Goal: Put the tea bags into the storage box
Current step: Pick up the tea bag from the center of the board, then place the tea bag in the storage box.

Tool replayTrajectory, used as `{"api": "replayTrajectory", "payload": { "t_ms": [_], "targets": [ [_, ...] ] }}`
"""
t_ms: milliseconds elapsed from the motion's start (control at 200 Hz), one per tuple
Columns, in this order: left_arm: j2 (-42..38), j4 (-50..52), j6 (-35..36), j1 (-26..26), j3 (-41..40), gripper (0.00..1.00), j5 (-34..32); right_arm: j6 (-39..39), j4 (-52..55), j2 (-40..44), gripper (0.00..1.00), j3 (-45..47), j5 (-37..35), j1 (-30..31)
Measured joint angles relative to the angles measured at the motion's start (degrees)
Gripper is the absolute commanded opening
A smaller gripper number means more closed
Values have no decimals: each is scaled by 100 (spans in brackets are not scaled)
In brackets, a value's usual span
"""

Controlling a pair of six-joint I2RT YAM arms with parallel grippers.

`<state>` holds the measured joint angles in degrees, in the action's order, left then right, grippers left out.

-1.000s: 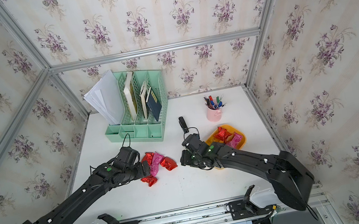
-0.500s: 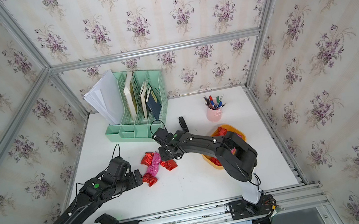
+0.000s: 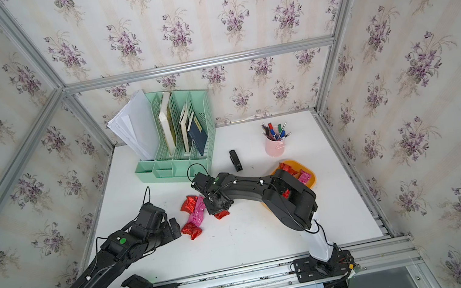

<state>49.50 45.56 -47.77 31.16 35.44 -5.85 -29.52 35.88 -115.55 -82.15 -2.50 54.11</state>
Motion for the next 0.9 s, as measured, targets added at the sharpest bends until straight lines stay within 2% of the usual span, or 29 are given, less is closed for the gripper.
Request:
{"api": "replayTrajectory", "payload": {
  "t_ms": [75,405,610,779,899],
  "targets": [
    [-39,-9,-66,0,-28,99,0,15,0,20,17,0,-7,11],
    [72,-24,-144,0,125,99,11,-190,46,640,0,293,4,2],
    [573,-98,87,2,470,99,146,-632,0,1475,0,728,24,-168],
    [1025,-310,315,2,721,99,321,-1073,-92,2518,0,1338,33,-741],
    [1311,-417,466,2,835,99,474,-1300,-175,3440,0,1930,55,-1532]
  ]
}}
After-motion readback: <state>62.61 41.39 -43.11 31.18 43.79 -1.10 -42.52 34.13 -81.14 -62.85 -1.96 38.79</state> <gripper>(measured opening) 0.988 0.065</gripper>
